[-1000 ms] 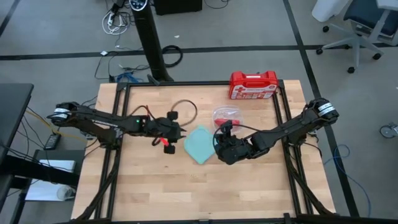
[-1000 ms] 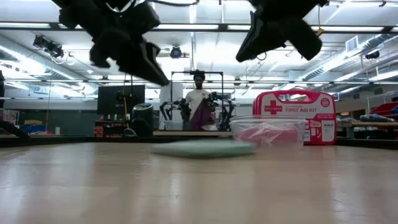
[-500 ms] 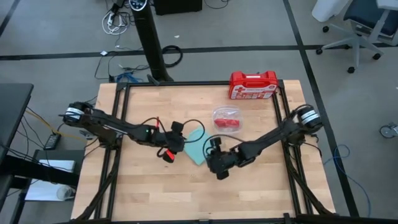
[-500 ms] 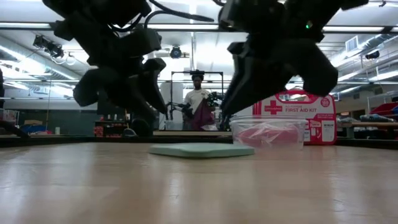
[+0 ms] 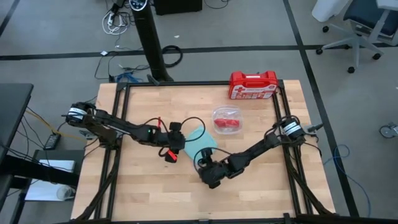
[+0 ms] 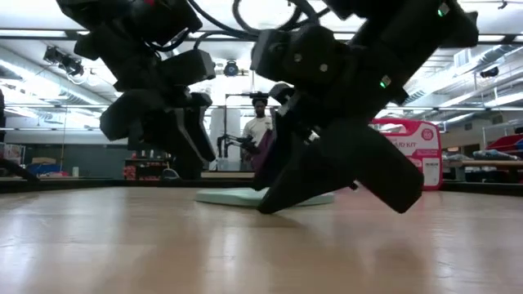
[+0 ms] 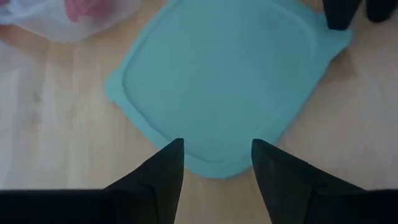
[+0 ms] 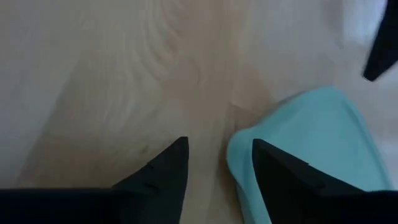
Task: Roll bandage
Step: Close the plastic container
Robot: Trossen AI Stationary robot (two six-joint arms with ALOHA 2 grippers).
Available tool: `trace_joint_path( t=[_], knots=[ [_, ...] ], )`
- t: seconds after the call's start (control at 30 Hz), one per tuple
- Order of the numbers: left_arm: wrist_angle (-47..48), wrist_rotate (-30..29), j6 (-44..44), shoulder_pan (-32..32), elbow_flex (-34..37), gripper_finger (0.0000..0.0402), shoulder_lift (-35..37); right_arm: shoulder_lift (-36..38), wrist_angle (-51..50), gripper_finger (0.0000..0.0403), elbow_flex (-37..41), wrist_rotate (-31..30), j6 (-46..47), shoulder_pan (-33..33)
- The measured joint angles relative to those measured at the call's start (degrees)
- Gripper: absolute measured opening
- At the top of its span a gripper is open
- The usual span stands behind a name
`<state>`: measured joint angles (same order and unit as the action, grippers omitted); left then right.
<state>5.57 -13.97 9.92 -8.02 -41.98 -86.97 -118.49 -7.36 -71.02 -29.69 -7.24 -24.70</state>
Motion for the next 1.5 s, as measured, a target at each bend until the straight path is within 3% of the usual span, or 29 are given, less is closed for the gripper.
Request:
trace_joint_path(
  t=[0.2,0.5,0.6,0.7,0.77,0.83,1.17,1.5],
  knots=[
    [0.81,2.28,-1.6,-0.08,0.0,0.0193,-0.1,-2.1,-5.47,0.0185,-3.5,-4.55,0.12,-0.04],
    [2.75,2.29,-1.21,-0.4,0.0,0.0193,-0.08,-2.12,-7.12,0.0163,-3.44,-5.37,0.06,2.11],
    [3.41,2.3,-1.22,-0.66,0.0,0.0193,-0.08,-2.25,-7.43,0.0133,-3.35,-6.81,-0.36,2.14],
    [3.25,2.34,-1.21,-1.02,0.0,0.0193,-0.08,-2.3,-8.22,0.0075,-3.26,-8.71,-0.5,1.84],
    [3.23,2.31,-1.21,-1.11,-0.01,0.0193,-0.08,-2.3,-8.89,0.0029,-3.31,-11.51,-1.59,1.41],
    [3.2,2.3,-1.21,-1.11,0.0,0.0193,-0.08,-2.3,-9.1,0.0011,-3.32,-15.32,-4.13,0.69],
    [1.89,1.92,0.19,-1.11,0.0,0.0193,-0.08,-1.91,-10.08,0.0002,-3.06,-23.84,-10.36,-0.77],
    [-3.12,1.43,5.07,-1.42,0.0,0.0193,-0.05,5.18,-11.16,0.0001,-3.06,-24.63,-9.71,-1.07]
  ],
)
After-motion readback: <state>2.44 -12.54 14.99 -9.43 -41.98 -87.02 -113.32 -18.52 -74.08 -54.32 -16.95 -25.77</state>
